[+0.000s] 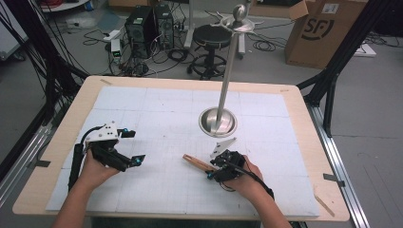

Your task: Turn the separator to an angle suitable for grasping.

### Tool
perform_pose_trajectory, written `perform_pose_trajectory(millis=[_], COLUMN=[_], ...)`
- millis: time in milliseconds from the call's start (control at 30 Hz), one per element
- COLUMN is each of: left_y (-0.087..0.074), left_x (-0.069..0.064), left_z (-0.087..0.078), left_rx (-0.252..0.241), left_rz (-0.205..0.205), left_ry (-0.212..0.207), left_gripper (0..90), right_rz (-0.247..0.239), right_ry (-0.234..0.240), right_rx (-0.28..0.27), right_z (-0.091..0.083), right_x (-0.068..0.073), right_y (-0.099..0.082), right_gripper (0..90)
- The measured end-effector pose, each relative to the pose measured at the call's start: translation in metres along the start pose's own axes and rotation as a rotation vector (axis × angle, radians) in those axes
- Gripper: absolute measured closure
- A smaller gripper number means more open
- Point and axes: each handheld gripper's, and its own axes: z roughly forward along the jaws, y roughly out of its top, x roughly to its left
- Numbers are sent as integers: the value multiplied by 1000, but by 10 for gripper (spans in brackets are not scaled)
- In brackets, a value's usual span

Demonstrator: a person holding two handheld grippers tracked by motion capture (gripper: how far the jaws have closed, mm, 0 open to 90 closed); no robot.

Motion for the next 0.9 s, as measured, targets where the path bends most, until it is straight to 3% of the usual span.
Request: perform_pose_trajectory(millis=[233, 533, 667, 900], left_y=[0, 0, 0, 0], left_x=[0, -1, -1, -1], left_z=[0, 0, -1, 1], left_rx=[3, 6, 5, 13], left_rz=[0, 2, 0, 4], left_ry=[0, 5, 5, -1], left_gripper=[17, 17, 17, 17], right_rz=[-12, -1, 8, 42], right_ry=[-17, -50, -49, -36], right_rx=[11, 75, 122, 132], right_z=[0, 0, 6, 7], right_x=[4, 8, 8, 8], right_y=[4, 14, 14, 15], right_gripper=[563, 572, 587, 634])
